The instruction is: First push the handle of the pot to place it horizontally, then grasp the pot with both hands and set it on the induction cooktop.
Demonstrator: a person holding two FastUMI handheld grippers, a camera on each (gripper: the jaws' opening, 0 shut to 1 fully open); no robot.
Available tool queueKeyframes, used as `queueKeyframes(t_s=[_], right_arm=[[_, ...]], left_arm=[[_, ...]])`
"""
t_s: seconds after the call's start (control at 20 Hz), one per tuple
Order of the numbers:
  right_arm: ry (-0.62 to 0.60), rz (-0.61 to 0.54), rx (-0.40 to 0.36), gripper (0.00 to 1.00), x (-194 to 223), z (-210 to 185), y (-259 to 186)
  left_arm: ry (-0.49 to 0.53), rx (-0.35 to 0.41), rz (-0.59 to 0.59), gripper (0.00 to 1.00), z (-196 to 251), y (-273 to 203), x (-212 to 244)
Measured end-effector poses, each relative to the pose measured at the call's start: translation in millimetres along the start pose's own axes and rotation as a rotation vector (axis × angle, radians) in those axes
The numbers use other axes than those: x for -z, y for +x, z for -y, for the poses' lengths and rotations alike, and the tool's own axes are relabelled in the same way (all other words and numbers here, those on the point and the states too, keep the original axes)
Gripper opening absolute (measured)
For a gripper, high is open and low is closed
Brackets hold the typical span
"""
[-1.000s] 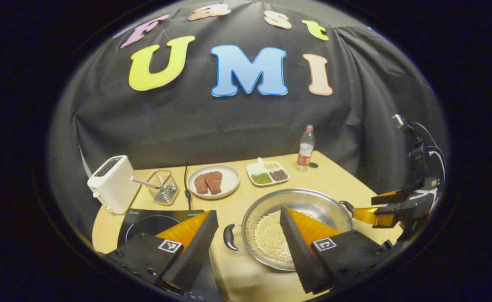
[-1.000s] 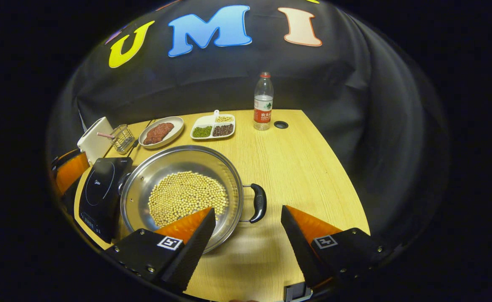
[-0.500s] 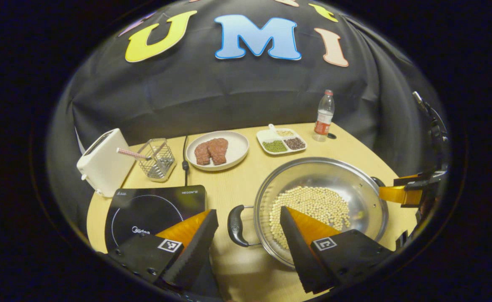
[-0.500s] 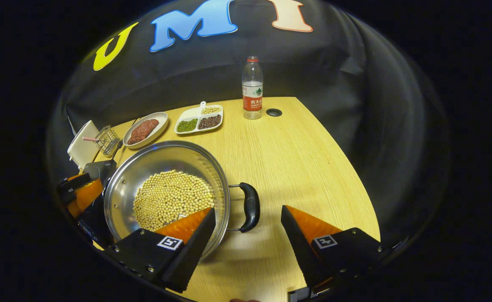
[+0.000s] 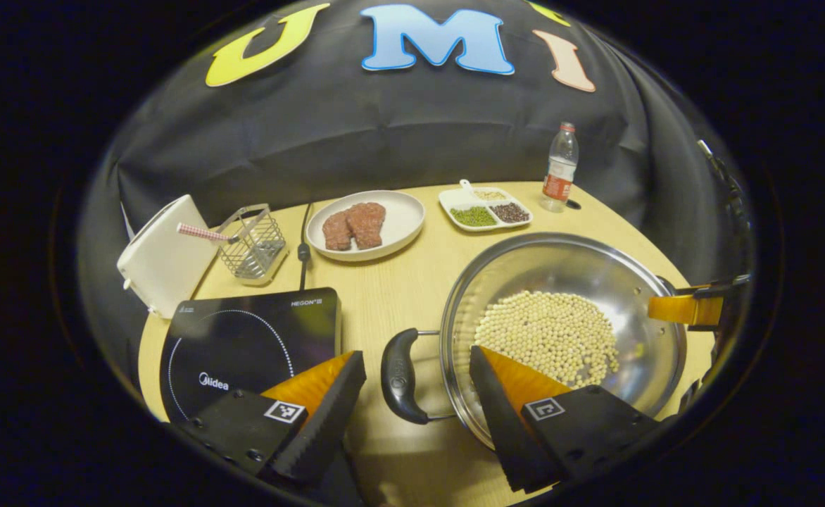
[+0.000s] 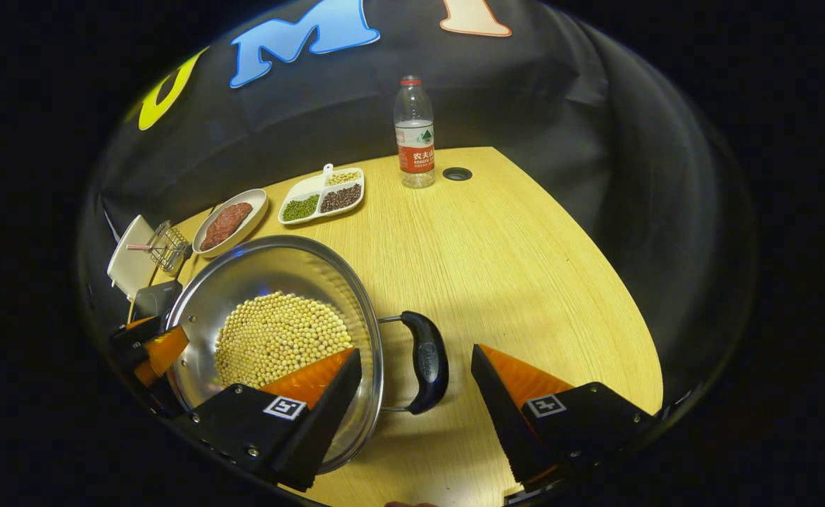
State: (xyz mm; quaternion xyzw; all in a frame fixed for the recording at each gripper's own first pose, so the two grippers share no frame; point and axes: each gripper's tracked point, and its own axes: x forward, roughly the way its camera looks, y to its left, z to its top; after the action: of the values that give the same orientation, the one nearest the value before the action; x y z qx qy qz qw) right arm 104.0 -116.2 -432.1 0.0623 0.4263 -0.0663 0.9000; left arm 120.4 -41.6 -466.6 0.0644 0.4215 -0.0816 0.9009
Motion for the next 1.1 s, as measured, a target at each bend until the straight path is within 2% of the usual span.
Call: queueKeyframes(t_s=[0.2,0.25,0.3,0.4,0.5,0.7,0.75,0.8,0.85,0.9,1.1], right_arm=[[0.015,-0.008,0.016,0.97,3,0,12],[0.017,-0.015,0.014,0.95,4,0,16],[0.023,-0.029,0.018,0.92,8,0,18],[0.040,-0.048,-0.009,0.82,12,-8,24],[0.042,-0.049,0.002,0.70,12,-10,25],[0.055,-0.067,-0.011,0.69,13,-11,23],[0.058,-0.076,-0.017,0.63,12,-11,23],[0.053,-0.077,-0.016,0.64,13,-11,24],[0.043,-0.081,-0.013,0.63,13,-11,23],[0.035,-0.081,-0.012,0.63,13,-11,23],[-0.008,-0.076,-0.019,0.63,12,-13,16]], left_arm=[[0.018,0.012,-0.013,0.99,4,9,6],[0.015,0.002,-0.019,0.93,3,11,8],[0.011,-0.003,-0.026,0.89,1,13,9],[0.000,0.002,-0.029,0.75,2,13,9],[0.007,0.002,-0.029,0.77,1,14,9],[-0.011,0.000,-0.039,0.72,1,13,9],[-0.012,0.000,-0.041,0.69,1,14,9],[-0.012,-0.001,-0.042,0.66,1,14,8],[-0.014,-0.002,-0.043,0.71,1,13,8],[-0.014,-0.002,-0.047,0.68,1,13,9],[-0.036,-0.004,-0.051,0.66,-1,12,8]])
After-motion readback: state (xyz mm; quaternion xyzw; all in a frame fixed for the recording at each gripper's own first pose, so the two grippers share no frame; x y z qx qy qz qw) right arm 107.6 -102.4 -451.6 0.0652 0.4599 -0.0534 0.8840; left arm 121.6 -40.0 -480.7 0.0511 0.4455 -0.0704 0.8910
